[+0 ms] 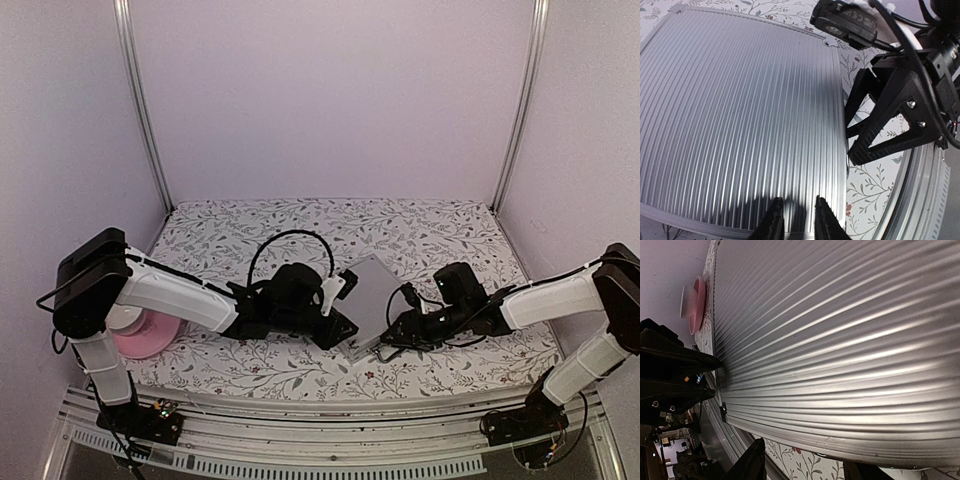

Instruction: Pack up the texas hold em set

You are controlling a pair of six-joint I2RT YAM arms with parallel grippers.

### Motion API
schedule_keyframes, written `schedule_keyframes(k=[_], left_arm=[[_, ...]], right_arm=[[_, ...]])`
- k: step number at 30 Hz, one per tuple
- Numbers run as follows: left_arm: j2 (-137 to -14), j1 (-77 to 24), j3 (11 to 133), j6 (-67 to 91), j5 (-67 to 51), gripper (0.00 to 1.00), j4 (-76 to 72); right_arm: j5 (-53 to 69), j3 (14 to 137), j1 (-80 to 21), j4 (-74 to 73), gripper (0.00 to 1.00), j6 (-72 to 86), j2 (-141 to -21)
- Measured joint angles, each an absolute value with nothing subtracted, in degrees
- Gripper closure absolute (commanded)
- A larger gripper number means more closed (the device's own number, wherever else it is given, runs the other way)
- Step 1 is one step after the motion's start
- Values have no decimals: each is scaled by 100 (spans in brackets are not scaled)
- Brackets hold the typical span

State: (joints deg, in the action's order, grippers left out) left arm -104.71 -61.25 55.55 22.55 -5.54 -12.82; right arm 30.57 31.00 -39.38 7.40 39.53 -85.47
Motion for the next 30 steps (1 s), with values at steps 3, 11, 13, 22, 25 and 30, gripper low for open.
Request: schedule_keyframes(k=[3,11,13,22,25,30], left_arm=[[-10471,-6125,5555,2255,-552,78,-1282],[-10471,-6125,5553,2259,-552,78,-1284],[-10471,-6125,5548,2261,-552,78,-1288],[-10468,-6125,5531,2276,-550,78,-1319],[-10466,-6125,5518,2276,-548,78,-1339],[-10455,-6125,5487,2283,-548,78,-1374]], right_arm=[[3028,3098,-3940,729,49,4003,-8477],[2971,3076,-3944,687,49,4115,-8193],[2958,3076,-3944,687,49,4119,-8191],[2915,3076,-3948,687,49,4123,-8180],[2908,3076,-3948,685,49,4128,-8134],[2814,3079,-3948,794,49,4130,-7931]])
